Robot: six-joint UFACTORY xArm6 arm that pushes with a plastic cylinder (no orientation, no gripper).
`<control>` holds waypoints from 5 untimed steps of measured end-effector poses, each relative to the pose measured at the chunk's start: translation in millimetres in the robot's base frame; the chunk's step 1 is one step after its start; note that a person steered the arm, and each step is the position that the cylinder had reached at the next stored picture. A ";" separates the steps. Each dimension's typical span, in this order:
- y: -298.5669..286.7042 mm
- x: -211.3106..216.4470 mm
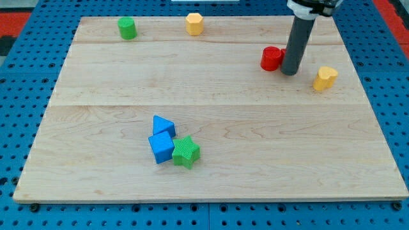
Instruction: Separate the red star from the red circle
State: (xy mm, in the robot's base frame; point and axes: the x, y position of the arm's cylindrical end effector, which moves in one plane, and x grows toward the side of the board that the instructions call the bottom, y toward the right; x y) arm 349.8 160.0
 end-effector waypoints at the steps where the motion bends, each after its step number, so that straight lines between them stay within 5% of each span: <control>1: 6.6 -22.6; 3: 49.9 -33.1; 5: -24.4 -88.1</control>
State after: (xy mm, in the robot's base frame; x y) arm 261.7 135.6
